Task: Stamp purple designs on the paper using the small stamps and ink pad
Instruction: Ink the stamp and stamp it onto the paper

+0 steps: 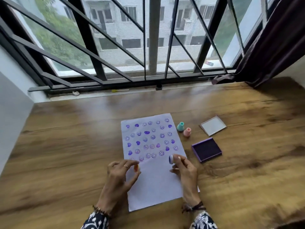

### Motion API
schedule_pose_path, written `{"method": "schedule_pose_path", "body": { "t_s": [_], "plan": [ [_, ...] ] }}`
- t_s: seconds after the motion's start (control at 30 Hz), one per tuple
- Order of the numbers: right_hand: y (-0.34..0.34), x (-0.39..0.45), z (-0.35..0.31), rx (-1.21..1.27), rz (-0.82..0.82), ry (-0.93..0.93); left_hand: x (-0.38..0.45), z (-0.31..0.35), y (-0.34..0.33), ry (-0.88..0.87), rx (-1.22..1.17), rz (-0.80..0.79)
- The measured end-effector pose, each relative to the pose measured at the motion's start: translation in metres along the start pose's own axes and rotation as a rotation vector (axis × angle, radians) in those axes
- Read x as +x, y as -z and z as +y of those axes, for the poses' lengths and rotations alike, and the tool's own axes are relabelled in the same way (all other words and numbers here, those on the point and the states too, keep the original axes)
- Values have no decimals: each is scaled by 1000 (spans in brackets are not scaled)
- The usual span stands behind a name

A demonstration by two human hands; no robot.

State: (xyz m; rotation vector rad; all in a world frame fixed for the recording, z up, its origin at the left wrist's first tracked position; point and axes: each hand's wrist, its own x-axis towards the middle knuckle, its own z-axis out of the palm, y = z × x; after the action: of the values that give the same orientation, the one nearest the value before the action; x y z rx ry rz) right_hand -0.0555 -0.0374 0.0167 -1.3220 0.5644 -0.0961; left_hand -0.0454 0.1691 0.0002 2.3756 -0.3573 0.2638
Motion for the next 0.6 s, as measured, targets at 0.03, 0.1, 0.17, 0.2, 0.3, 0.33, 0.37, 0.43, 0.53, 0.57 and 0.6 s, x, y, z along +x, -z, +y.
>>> {"method": "schedule_pose_path", "body": {
  "t_s": [0.03,0.1,0.17,0.2,0.3,0.33,0.37,0.43,0.53,0.57,0.6],
  "plan": [
    [3,4,-2,-3,-18,-5,-3,-5,4,8,6,-2],
    [7,12,-8,-20,-59,-18,-8,-15,11,14,28,-23],
    [7,17,-12,-33,-77,-22,-12,-22,15,15,51,-66],
    [7,18,-14,-43,-77,-14,-14,-25,16,17,59,-82],
    [0,13,-13,-93,-76,39,-15,-32,21,29,99,-67],
    [-5,10,-11,-113,-92,53,-13,-33,22,43,121,-50],
    [-10,6,-9,-141,-114,63,-11,-34,24,60,146,-35],
    [-21,-4,-4,-206,-154,69,-7,-34,26,91,195,-21],
    [-39,-17,3,-281,-157,76,-6,-33,27,113,218,-30],
    [-45,-20,5,-321,-155,84,-6,-33,27,117,212,-38],
    [-51,-22,6,-369,-157,94,-6,-34,27,122,203,-47]
  ]
}}
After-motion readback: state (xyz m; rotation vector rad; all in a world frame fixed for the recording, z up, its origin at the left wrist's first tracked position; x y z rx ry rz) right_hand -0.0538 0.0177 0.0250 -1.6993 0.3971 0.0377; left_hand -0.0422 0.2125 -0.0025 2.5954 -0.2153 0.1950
